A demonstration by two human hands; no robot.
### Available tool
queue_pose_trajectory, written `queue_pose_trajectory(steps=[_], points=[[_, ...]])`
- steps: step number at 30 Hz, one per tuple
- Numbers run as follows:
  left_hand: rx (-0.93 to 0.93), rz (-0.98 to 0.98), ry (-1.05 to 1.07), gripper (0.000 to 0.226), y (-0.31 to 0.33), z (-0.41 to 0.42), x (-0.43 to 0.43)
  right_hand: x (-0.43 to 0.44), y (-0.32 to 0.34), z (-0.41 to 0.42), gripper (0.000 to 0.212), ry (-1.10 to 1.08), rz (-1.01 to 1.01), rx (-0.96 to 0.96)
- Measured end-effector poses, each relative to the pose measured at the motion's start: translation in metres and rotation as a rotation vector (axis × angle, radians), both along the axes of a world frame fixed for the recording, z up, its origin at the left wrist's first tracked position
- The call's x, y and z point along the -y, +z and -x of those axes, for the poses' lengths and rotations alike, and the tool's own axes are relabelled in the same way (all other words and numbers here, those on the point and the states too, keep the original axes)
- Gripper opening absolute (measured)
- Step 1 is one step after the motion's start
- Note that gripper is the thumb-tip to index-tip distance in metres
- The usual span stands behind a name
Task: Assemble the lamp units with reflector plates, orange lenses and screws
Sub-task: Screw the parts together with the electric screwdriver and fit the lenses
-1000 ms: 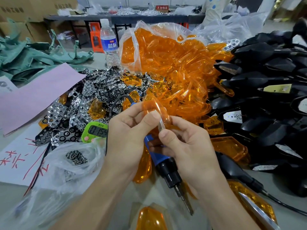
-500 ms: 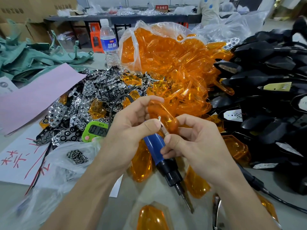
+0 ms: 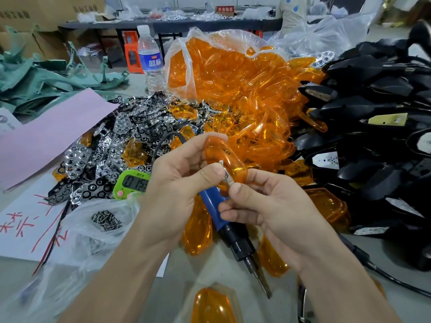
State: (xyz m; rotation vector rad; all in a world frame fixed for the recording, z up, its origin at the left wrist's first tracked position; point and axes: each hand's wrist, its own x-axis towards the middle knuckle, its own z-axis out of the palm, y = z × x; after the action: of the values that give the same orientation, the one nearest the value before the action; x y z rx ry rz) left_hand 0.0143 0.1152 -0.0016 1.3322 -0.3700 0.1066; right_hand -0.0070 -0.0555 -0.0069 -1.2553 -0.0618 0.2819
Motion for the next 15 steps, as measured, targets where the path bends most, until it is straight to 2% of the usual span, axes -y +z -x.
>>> queue_pose_trajectory(steps=[6,15], points=[[-0.016,0.008,0.063,0.032,-0.003,0.002,0.008,-0.003,-0.002,0.001,0.035,-0.027,0.018,0.029],[-0.142,0.039,0.205,0.023,-0.011,0.005,0.016,-0.013,-0.008,0.002,0.024,-0.097,0.058,0.031]])
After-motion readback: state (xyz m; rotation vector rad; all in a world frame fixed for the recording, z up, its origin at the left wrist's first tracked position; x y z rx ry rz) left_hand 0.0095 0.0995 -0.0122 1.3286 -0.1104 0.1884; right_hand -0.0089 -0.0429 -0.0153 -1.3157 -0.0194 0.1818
